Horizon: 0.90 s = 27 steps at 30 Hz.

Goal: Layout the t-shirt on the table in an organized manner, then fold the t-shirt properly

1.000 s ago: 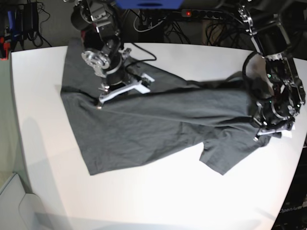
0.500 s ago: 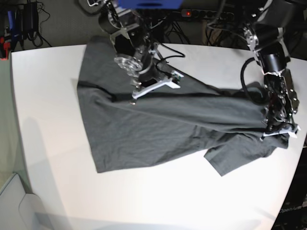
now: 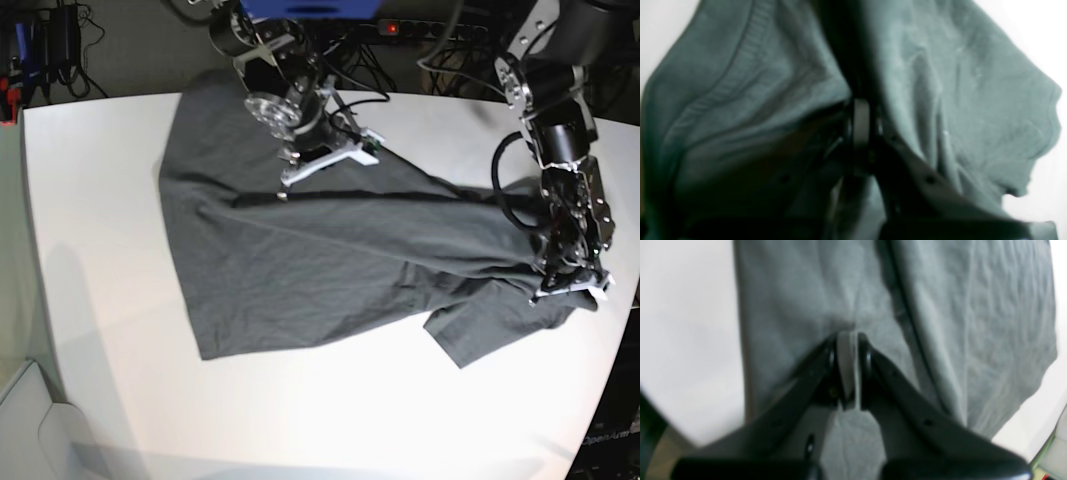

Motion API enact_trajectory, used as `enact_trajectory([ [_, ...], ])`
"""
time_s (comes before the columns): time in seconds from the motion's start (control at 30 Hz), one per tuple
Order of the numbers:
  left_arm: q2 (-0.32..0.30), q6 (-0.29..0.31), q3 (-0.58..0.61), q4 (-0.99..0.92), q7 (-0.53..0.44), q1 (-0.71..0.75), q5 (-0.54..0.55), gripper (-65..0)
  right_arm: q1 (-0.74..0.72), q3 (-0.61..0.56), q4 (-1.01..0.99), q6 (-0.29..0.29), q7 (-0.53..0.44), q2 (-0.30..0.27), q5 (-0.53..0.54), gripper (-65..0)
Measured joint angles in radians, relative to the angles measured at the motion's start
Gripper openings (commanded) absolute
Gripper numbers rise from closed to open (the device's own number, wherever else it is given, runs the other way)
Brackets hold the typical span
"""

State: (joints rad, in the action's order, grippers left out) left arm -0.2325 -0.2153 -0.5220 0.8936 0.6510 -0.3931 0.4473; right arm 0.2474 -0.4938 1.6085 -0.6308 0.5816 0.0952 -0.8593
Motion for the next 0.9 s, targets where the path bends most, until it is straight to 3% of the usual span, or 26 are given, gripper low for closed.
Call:
enact_trajectory([
  [0.27,-0.001,0.001,0.018,-0.001,-0.034,-0.104,0.002,-64.6,0.082,-0.124,0.132,-0.009,0.000,-0.215,0.017,-62.8],
  [0.5,-0.003,-0.002,0.106,-0.005,-0.065,-0.118,0.005,-64.6,0.099,-0.142,0.151,0.010,-0.043,-0.310,0.020,-62.7],
  [0.57,-0.006,0.000,0.100,0.042,0.013,-0.119,0.005,-64.6,0.101,-0.136,0.171,0.007,-0.034,-0.336,0.023,-62.7],
  [0.67,-0.023,-0.004,0.096,0.140,0.148,-0.117,0.005,-64.6,0.092,-0.111,0.208,-0.040,0.058,-0.339,0.025,-62.7],
  [0.8,-0.020,0.007,0.084,0.361,0.337,-0.031,0.050,-63.8,0.054,-0.068,0.264,-0.079,0.178,-0.283,0.026,-62.4],
  [0.9,-0.010,0.002,-0.003,0.520,0.449,0.088,0.117,-54.6,-0.001,-0.057,0.297,-0.072,0.183,-0.250,0.027,-62.3],
])
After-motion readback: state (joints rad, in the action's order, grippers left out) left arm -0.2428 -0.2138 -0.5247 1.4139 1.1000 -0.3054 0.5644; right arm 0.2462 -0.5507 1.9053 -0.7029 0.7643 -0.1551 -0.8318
